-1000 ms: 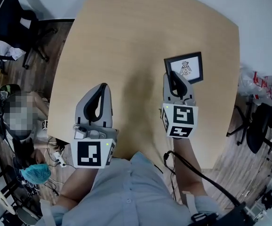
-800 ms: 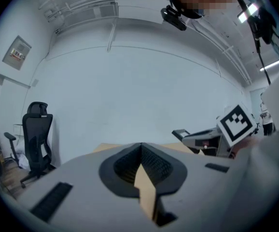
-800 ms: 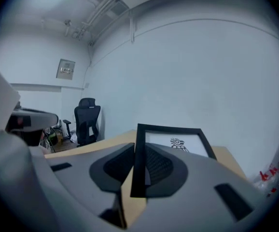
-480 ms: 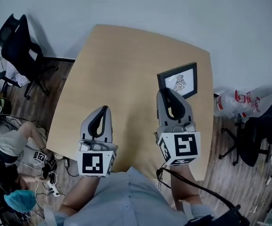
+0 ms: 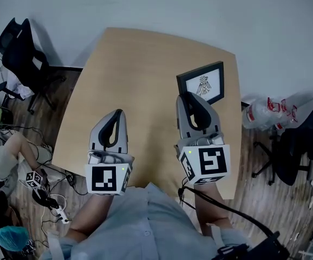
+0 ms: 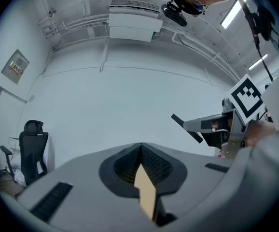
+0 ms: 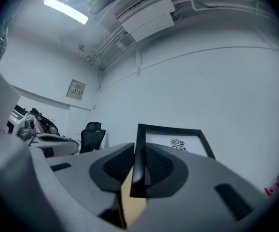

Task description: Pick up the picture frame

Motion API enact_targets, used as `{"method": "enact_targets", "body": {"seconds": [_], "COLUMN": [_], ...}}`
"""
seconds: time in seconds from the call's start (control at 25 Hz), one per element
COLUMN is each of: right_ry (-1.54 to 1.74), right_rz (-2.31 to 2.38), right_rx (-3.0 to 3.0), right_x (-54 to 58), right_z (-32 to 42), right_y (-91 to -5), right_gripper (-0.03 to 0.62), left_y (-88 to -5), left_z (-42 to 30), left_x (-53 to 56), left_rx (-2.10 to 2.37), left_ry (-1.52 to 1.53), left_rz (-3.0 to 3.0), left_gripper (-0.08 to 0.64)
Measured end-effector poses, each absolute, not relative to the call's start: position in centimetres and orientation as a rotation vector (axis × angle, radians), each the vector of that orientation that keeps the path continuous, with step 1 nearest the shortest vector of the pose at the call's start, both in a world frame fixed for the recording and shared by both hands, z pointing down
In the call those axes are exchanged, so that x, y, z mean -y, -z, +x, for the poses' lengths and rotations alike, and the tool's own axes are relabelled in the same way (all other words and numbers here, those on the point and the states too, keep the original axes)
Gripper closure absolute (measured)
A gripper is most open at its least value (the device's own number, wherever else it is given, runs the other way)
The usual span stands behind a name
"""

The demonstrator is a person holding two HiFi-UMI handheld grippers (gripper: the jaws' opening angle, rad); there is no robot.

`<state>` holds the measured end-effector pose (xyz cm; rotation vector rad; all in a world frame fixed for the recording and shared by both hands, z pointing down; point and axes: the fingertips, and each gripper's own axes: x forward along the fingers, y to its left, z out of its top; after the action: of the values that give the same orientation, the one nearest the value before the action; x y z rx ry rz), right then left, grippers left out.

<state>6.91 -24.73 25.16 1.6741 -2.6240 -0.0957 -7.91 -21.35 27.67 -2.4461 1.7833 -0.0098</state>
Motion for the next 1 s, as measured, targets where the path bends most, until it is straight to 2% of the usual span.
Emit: {"method": "enact_targets", "body": {"seconds": [1.0], "right_ry": [0.132], "right_rz": [1.663], "right_rx": [2.642], "right_x": [23.8], "right_z": [5.3], "right_y": [-24.5], "right_gripper": [0.526], "left_y": [-27.2], "left_z": [-9.0], "left_x": [20.6], "left_rx": [-1.772], "left_ry": [0.004], "left_rz": [-2.432], "left_gripper": [0.558]}}
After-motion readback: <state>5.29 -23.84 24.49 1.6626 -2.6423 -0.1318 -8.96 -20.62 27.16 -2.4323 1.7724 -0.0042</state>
